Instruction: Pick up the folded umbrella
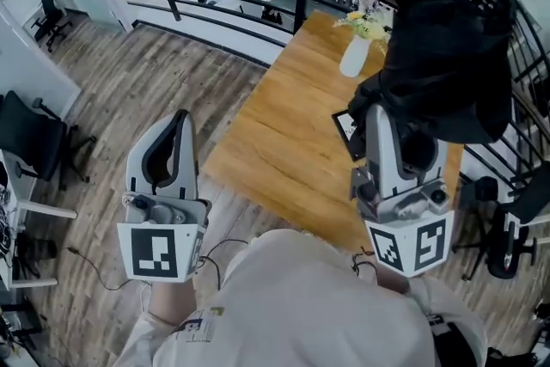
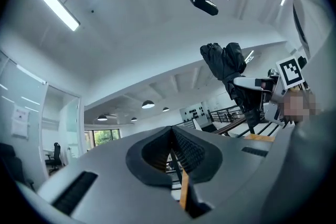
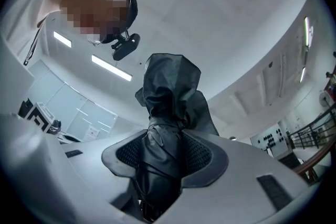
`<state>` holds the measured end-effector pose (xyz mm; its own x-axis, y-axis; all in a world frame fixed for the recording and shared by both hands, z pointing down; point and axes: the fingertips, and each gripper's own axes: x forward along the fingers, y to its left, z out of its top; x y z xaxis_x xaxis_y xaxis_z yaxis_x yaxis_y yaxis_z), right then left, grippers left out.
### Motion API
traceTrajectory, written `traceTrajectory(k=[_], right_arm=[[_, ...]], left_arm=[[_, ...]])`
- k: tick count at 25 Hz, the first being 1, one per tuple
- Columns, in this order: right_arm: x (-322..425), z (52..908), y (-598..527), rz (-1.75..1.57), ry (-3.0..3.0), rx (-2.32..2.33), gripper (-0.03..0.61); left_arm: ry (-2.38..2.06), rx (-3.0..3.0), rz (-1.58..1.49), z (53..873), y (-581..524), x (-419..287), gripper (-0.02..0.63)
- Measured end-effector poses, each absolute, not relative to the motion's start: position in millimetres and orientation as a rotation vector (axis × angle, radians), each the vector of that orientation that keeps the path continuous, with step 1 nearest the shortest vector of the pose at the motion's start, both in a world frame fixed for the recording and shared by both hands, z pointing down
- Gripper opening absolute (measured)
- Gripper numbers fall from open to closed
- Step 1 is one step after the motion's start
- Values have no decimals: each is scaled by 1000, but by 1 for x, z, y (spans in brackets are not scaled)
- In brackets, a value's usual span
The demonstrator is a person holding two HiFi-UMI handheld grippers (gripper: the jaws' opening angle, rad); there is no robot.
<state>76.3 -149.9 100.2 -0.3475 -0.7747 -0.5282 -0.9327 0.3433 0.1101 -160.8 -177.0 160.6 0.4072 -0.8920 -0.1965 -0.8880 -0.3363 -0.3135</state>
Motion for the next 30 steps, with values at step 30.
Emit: traceTrajectory(k=[30], right_arm=[[93, 187, -175, 381, 2330, -1691, 221]], left_arm=[[1556, -2434, -165, 233, -183, -152, 17]])
